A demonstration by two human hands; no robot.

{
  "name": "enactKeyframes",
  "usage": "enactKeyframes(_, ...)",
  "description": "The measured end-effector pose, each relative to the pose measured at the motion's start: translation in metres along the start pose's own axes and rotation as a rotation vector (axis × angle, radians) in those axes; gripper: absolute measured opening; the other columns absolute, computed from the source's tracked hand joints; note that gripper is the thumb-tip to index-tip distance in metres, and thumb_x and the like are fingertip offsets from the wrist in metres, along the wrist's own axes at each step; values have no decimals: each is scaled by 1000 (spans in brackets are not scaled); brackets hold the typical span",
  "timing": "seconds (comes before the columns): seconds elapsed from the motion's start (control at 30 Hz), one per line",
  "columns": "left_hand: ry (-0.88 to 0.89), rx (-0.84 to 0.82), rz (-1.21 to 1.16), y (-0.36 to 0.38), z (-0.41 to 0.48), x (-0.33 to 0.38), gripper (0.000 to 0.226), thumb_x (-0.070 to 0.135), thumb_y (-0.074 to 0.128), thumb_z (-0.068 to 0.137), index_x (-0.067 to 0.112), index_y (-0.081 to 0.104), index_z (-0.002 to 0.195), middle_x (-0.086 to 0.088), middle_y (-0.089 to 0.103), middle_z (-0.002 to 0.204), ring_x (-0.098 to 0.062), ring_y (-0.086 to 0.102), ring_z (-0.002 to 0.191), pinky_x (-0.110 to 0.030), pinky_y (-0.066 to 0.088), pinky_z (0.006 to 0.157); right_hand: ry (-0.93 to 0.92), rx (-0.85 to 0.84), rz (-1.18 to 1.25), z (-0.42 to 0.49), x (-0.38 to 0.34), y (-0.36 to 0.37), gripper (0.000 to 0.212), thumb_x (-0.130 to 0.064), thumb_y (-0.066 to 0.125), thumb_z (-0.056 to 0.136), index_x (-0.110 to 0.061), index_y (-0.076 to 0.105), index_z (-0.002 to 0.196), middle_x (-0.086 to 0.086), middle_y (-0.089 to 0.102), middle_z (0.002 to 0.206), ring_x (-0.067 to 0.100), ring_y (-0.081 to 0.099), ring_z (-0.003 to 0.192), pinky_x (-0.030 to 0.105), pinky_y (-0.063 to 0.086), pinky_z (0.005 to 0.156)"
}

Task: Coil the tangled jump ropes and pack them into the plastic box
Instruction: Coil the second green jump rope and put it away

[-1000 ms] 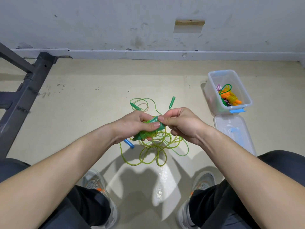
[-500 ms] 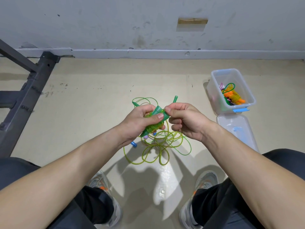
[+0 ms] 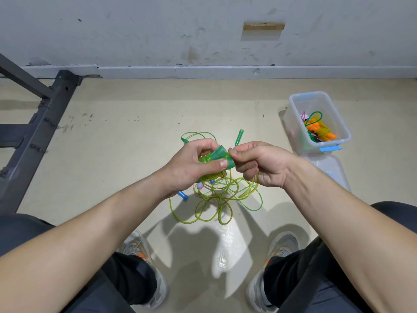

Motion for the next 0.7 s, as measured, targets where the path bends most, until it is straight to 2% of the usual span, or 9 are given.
enactKeyframes(0.1,-8,-15,-13,-1,1,0,24,29,78,78,13,67,92,-10,67,86,-24,68,79,-76,45,77,45,-24,23,0,1,0,11,-12,63,74,-6,58,82,-5,43,56,-2,30,36,7,27,33)
enactKeyframes(0.2,-48,-34,-4,-2,1,-1,38,34,76,78,5,66,101,-25,69,104,-28,69,85,-78,43,76,138,-21,63,3,5,1,11,-15,61,76,-8,55,82,-3,51,56,-1,31,34,6,25,33)
enactKeyframes(0.27,-63,-21,0,0,2,-2,42,33,74,76,1,65,103,-32,65,111,-31,66,84,-70,46,75,210,-7,89,5,7,0,14,-18,61,76,-7,54,81,0,53,59,-1,32,33,7,25,32)
enactKeyframes(0.33,-82,21,-11,2,3,-1,40,26,69,75,-4,63,100,-33,66,108,-31,65,75,-57,44,69,257,-28,110,8,9,-2,16,-19,63,76,-7,53,81,1,50,61,-1,33,33,8,27,31)
enactKeyframes(0.43,-63,58,-4,5,7,-3,40,25,66,73,-8,59,96,-35,65,103,-33,65,66,-57,44,61,256,-57,128,9,12,-2,14,-20,63,78,-10,55,84,-1,47,58,-1,32,34,8,27,32)
enactKeyframes(0.5,-59,95,-9,6,7,-7,34,19,61,77,-10,58,96,-32,66,92,-32,65,59,-51,44,57,223,-76,123,10,14,0,12,-20,60,80,-11,54,86,-2,47,57,-1,31,36,8,26,34)
enactKeyframes(0.57,-48,130,-45,9,8,-8,35,16,57,77,-14,54,97,-26,64,79,-30,62,53,-35,46,50,199,-90,114,10,15,1,11,-20,59,81,-11,54,86,-2,48,57,-1,31,38,7,24,35)
enactKeyframes(0.63,-22,166,-93,11,7,-7,30,12,56,76,-8,49,97,-30,61,78,-29,59,48,-25,44,44,195,-97,109,11,16,2,11,-20,59,81,-10,54,85,-2,49,58,-1,30,39,7,21,36)
enactKeyframes(0.7,-6,199,-112,10,8,-6,24,10,55,75,3,44,95,-39,60,83,-32,56,47,-24,43,41,197,-90,114,12,18,3,11,-19,59,81,-10,54,85,-1,48,58,-1,29,39,8,18,37)
Point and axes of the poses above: each hand's wrist, its own z-axis towards the middle knuckle, its own y-axis out of the palm, x = y × z, the point moved 1 cm from there along z, towards the middle knuckle
